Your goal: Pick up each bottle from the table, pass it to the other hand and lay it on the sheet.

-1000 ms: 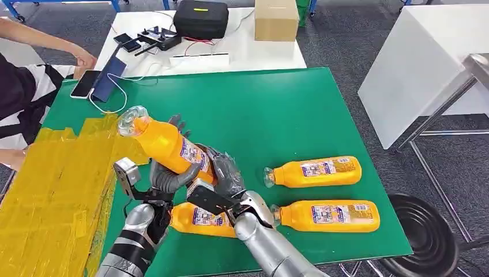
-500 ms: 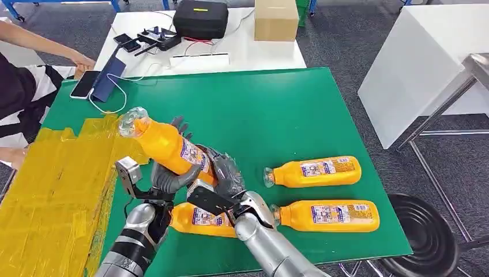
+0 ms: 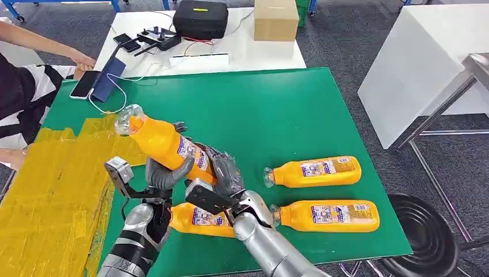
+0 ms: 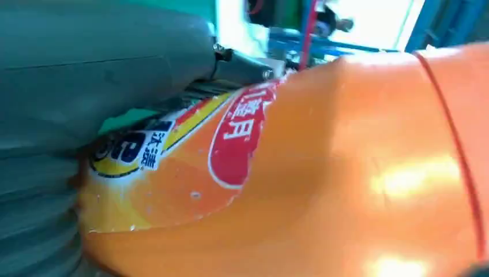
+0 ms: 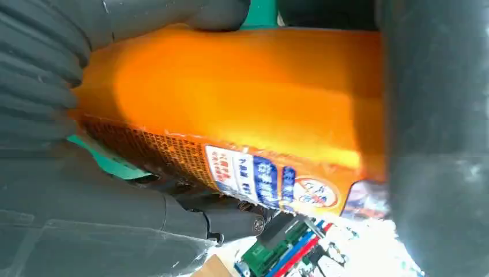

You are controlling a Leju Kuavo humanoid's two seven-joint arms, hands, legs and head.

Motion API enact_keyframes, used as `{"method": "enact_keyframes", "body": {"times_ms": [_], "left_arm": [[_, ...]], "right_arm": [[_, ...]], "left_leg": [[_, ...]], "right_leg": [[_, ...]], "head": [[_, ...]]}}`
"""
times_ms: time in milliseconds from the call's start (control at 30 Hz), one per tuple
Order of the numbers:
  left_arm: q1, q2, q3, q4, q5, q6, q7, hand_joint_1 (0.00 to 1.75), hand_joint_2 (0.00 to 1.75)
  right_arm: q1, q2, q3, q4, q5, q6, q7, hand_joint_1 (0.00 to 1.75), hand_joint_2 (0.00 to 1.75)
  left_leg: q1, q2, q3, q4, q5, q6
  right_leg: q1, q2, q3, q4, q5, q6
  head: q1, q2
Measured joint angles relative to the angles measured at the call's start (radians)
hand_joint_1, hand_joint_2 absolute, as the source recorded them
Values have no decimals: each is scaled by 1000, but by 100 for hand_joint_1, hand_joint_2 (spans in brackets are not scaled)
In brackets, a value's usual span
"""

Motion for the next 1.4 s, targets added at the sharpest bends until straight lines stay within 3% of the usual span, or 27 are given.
{"method": "enact_keyframes", "body": {"times_ms": [367, 400, 433, 667, 833, 1367, 1400], "left_arm": [[41, -27, 36, -112, 74, 75, 7, 175, 175], [44, -28, 36, -117, 74, 80, 7, 175, 175], [46, -29, 36, -122, 74, 84, 7, 175, 175], [25, -22, 77, -175, 42, 184, -15, 175, 175], [-7, 6, 85, -180, -203, 329, -20, 175, 175], [-32, 36, 85, -171, -219, 343, -21, 175, 175], [-32, 37, 85, -171, -219, 343, -21, 175, 175]], "right_arm": [[0, 2, 1, -21, -16, -31, -1, 175, 175], [0, 2, 1, -23, -16, -33, -1, 10, 175], [1, 2, 1, -24, -16, -34, -1, 0, 175], [49, -12, -13, -58, -22, -47, -9, 0, 175], [93, -28, -17, -139, -24, -46, -8, 0, 175], [120, -42, -21, -215, -31, -39, -5, 0, 175], [120, -42, -22, -216, -32, -39, -5, 0, 0]], "left_leg": [[0, 1, 0, 0, 0, 0], [0, 1, 0, 0, 0, 0], [0, 1, 0, 0, 0, 0], [0, 0, 0, 0, 0, 0], [0, 0, 0, 0, 0, 0], [0, 0, 0, 0, 0, 0], [0, 0, 0, 0, 0, 0]], "right_leg": [[0, 0, 0, 0, 0, 0], [0, 0, 0, 0, 0, 0], [0, 0, 0, 0, 0, 0], [0, 0, 0, 0, 0, 0], [0, 0, 0, 0, 0, 0], [0, 0, -1, 0, 0, 0], [0, 0, 0, 0, 0, 0]], "head": [[0, 0], [0, 0], [0, 0], [1, 0], [0, 0], [0, 0], [0, 0]]}}
